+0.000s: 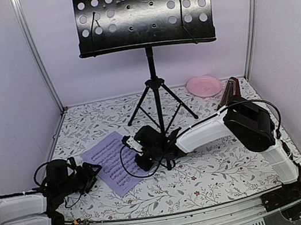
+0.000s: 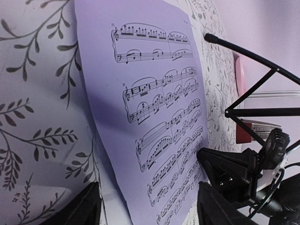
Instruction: Set up the instrument practice props
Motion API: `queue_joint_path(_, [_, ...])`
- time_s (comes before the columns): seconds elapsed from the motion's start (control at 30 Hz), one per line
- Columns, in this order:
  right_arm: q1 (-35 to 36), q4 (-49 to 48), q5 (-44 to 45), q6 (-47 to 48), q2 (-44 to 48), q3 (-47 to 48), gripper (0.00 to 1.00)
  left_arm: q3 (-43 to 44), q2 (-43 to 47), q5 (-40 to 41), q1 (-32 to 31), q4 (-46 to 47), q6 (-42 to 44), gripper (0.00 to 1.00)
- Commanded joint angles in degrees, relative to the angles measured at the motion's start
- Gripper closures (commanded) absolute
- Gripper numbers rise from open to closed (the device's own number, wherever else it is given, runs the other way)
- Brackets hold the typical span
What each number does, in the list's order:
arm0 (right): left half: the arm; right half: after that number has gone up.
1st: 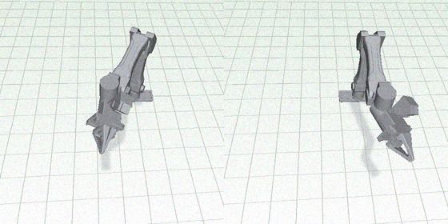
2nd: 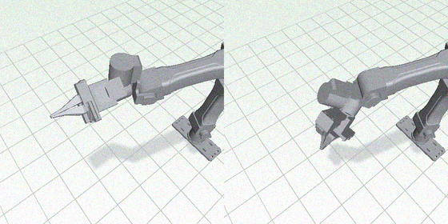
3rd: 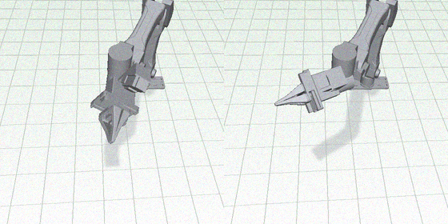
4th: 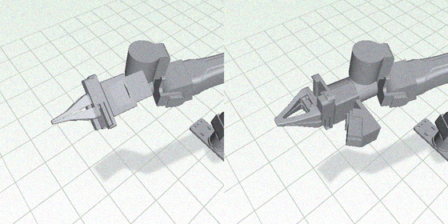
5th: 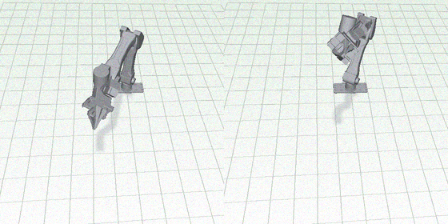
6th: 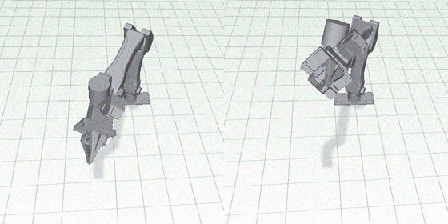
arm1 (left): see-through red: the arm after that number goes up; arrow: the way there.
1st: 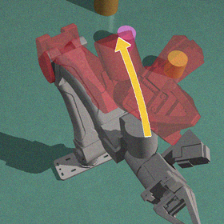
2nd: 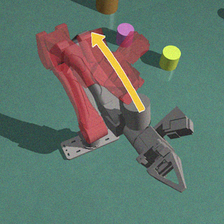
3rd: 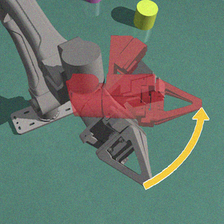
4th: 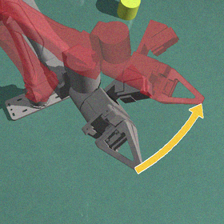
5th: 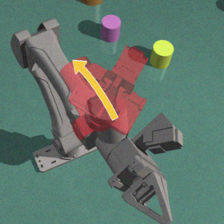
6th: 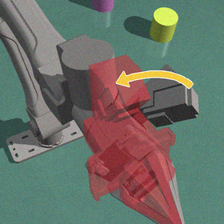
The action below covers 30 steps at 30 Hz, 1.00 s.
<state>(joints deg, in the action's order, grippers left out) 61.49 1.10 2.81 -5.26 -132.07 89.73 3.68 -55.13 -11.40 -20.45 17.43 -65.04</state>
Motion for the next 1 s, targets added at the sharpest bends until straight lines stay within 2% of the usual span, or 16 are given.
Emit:
queue_joint_path(0.0, [0.28, 0.65, -0.48, 0.33, -1.39, 1.32, 0.95, -0.52, -2.00, -0.75, 0.71, 4.06, -0.06, 0.29])
queue_joint_path(0.27, [0.28, 0.56, -0.91, 0.73, -1.93, 1.23, 0.96, 0.76, -7.53, -2.23, 1.15, 9.68, 0.98, 0.30])
queue_joint_path(0.63, [0.29, 0.39, -1.40, 0.94, -1.92, 1.19, 0.97, 2.72, -21.09, -6.83, 1.41, 22.69, 1.88, 0.37])
queue_joint_path(0.8, [0.25, 0.35, -1.47, 1.12, -1.96, 1.23, 0.97, 4.59, -22.64, -6.69, 1.46, 21.41, 2.90, 0.41])
queue_joint_path(0.97, [0.29, 0.56, -1.49, 1.21, -1.96, 1.15, 0.97, 5.64, -17.61, -4.28, 1.44, 14.59, 4.20, 0.50])
